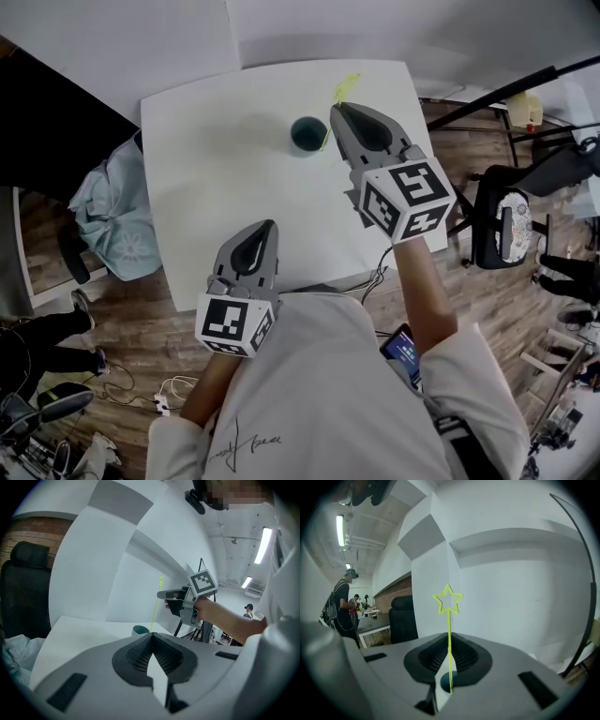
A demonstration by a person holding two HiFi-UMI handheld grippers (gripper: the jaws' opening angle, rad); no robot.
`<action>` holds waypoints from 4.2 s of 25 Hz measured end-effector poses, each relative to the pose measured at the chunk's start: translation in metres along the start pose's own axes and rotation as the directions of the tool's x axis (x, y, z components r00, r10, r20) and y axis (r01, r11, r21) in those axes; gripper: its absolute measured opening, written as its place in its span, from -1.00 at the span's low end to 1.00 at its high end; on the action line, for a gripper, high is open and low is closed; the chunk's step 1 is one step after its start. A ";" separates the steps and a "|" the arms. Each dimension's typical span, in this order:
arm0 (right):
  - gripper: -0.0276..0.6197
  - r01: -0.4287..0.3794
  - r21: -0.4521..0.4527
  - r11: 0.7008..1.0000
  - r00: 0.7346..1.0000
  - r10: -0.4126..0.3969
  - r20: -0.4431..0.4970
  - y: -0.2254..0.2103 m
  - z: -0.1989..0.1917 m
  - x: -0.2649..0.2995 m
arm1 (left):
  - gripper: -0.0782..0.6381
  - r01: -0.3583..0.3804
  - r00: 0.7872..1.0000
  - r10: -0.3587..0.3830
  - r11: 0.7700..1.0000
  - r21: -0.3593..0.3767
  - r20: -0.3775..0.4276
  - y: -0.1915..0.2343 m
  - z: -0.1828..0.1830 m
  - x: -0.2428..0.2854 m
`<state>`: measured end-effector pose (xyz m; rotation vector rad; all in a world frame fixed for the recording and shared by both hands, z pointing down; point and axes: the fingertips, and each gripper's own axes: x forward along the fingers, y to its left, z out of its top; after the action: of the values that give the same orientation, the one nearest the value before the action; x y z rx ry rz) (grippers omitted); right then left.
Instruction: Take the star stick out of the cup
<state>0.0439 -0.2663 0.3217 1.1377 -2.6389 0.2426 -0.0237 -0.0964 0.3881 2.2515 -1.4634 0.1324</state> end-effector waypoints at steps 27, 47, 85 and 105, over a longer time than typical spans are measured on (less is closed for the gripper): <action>-0.83 0.019 0.025 1.000 1.000 -0.019 0.009 -0.001 -0.010 -0.046 | -0.77 0.033 0.999 -0.033 0.999 0.011 0.013 -0.024 -0.002 -0.001; -0.83 0.044 0.060 0.997 0.999 -0.042 -0.027 0.007 -0.042 -0.077 | -0.77 0.062 0.998 -0.063 0.998 0.019 0.029 -0.041 -0.003 -0.009; -0.83 0.098 0.178 0.979 0.990 -0.078 -0.120 0.026 -0.112 -0.133 | -0.77 0.086 0.996 -0.086 0.996 -0.006 0.024 -0.044 -0.006 -0.014; -0.83 0.113 0.203 0.973 0.982 -0.078 -0.173 0.031 -0.142 -0.156 | -0.77 0.085 0.996 -0.085 0.996 -0.010 0.009 -0.048 -0.015 -0.017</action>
<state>0.1479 -0.1017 0.4086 1.2488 -2.4509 0.5854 0.0144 -0.0599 0.3809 2.3045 -1.3670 0.0880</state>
